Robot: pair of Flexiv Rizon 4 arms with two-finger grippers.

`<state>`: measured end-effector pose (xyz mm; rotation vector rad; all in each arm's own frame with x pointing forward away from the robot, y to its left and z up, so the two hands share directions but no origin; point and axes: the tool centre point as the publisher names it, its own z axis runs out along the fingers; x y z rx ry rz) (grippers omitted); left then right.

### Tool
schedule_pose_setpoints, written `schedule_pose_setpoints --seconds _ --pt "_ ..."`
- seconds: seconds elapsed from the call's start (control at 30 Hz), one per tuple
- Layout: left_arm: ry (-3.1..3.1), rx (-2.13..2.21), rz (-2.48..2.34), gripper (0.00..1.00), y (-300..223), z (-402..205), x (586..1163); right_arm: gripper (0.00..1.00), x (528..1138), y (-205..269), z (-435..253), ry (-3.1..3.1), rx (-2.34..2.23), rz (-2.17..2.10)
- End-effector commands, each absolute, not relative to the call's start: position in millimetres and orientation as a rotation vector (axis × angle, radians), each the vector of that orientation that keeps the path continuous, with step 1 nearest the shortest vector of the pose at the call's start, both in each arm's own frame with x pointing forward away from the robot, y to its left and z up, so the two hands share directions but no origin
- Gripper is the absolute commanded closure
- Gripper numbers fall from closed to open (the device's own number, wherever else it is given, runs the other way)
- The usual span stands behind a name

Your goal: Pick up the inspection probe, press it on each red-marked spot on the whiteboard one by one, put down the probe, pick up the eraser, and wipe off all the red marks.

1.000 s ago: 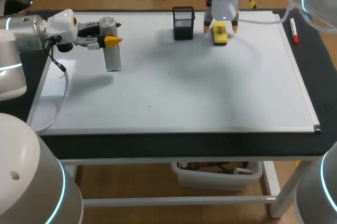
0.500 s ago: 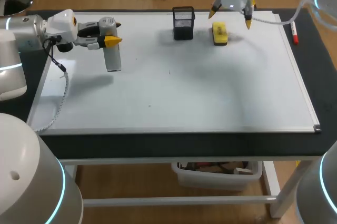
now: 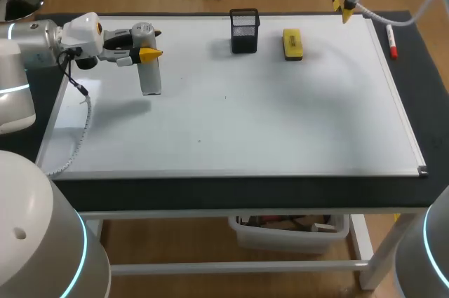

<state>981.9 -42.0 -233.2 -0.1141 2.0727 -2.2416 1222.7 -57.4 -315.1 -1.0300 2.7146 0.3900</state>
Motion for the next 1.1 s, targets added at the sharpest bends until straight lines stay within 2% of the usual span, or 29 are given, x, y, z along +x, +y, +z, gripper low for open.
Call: schedule_pose_setpoints --seconds 0.03,0.3,0.53,1.1 --pt "2.069 -0.115 -2.239 1.0 -42 -232 981 0.0 1209 -65 -292 2.641 -0.789 0.473" --pt "2.069 -0.115 -2.239 1.0 -42 -232 981 0.0 1213 -73 -250 2.757 -0.571 0.519" --pt "2.069 -0.115 -2.239 1.0 -42 -232 981 0.0 1212 -82 -224 2.898 -0.581 0.652" --pt "2.069 -0.115 -2.239 1.0 -42 -232 981 0.0 1185 -104 -204 3.002 -0.46 0.789"
